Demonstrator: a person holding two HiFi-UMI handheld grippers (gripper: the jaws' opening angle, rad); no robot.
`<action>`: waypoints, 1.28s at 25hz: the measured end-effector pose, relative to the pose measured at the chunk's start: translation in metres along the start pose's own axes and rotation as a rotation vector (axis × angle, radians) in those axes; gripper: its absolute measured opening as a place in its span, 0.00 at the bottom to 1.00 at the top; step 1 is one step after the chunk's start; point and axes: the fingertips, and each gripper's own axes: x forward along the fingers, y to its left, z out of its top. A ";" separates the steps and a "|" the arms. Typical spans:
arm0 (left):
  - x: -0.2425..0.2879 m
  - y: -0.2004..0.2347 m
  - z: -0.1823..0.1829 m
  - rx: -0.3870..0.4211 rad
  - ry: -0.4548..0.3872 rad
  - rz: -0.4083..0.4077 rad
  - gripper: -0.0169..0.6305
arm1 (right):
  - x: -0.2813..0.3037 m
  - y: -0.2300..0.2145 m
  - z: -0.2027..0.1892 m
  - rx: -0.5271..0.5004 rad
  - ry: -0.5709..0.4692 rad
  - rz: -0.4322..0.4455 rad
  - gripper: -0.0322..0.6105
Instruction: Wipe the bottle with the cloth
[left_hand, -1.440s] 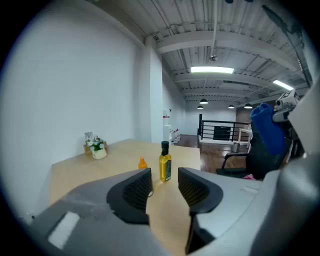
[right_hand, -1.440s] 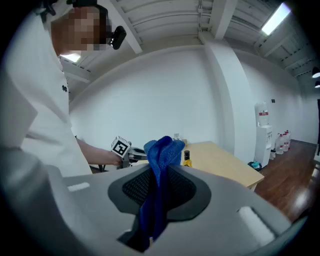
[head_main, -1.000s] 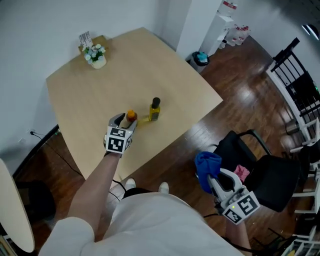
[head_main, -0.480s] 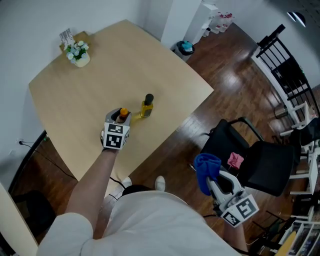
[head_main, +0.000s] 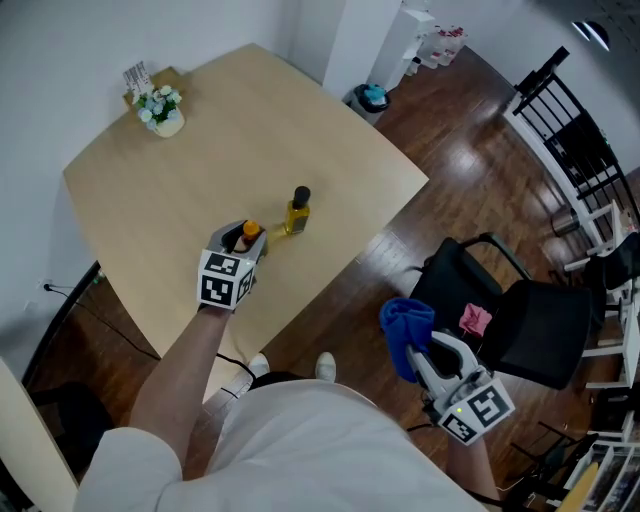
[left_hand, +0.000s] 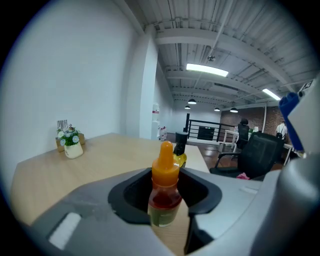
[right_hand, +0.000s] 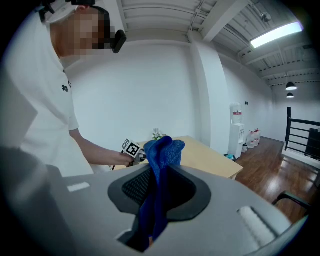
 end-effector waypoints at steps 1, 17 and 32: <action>-0.009 -0.004 0.008 -0.008 -0.015 -0.016 0.27 | 0.005 0.001 0.002 -0.006 -0.007 0.017 0.18; -0.149 -0.122 0.109 0.062 -0.127 -0.198 0.27 | 0.100 0.070 0.116 -0.265 -0.204 0.464 0.18; -0.193 -0.114 0.135 -0.055 -0.211 -0.142 0.27 | 0.145 0.072 0.057 -0.220 -0.093 0.587 0.18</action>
